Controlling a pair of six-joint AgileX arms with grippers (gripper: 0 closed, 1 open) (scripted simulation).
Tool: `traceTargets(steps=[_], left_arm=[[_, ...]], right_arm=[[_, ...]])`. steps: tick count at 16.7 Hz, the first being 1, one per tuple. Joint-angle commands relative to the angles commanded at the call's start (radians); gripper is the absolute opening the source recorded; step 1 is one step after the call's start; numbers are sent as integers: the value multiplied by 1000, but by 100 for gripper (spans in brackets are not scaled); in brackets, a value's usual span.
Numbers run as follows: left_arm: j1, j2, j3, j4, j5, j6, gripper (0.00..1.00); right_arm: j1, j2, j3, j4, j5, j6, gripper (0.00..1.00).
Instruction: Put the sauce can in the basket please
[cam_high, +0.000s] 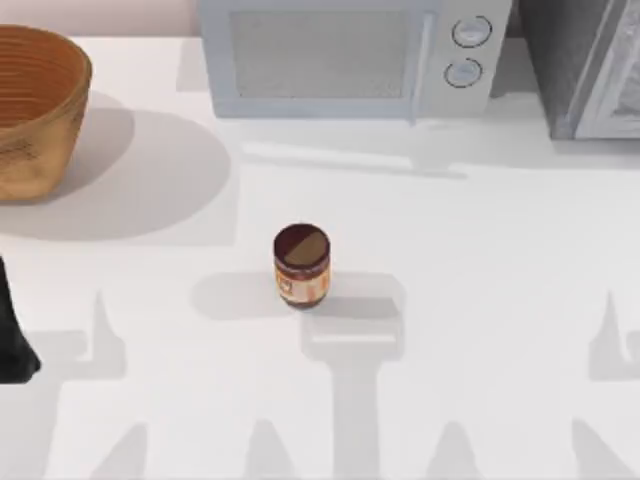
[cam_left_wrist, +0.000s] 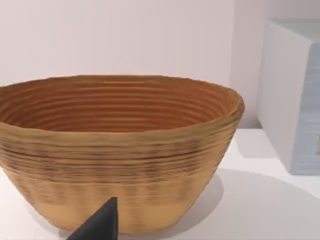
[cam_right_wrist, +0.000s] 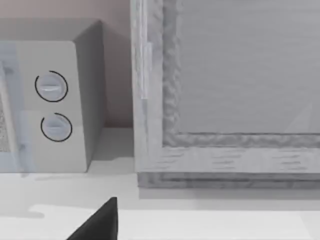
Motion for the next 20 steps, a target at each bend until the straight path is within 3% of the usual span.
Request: traceTargets(steps=[4,7,12,20], left_arm=[[5,26,8,21,23,7,100],[27,145,39,106,114,35,100],[85,520,128,344,349,101,100],[133,1342,339,836,775,169,100]], right_arm=[[0,0,0,0,0,0,100],[0,0,0,0,0,0,100],[0,0,0,0,0,0,100],[0,0,0,0,0,0,100]])
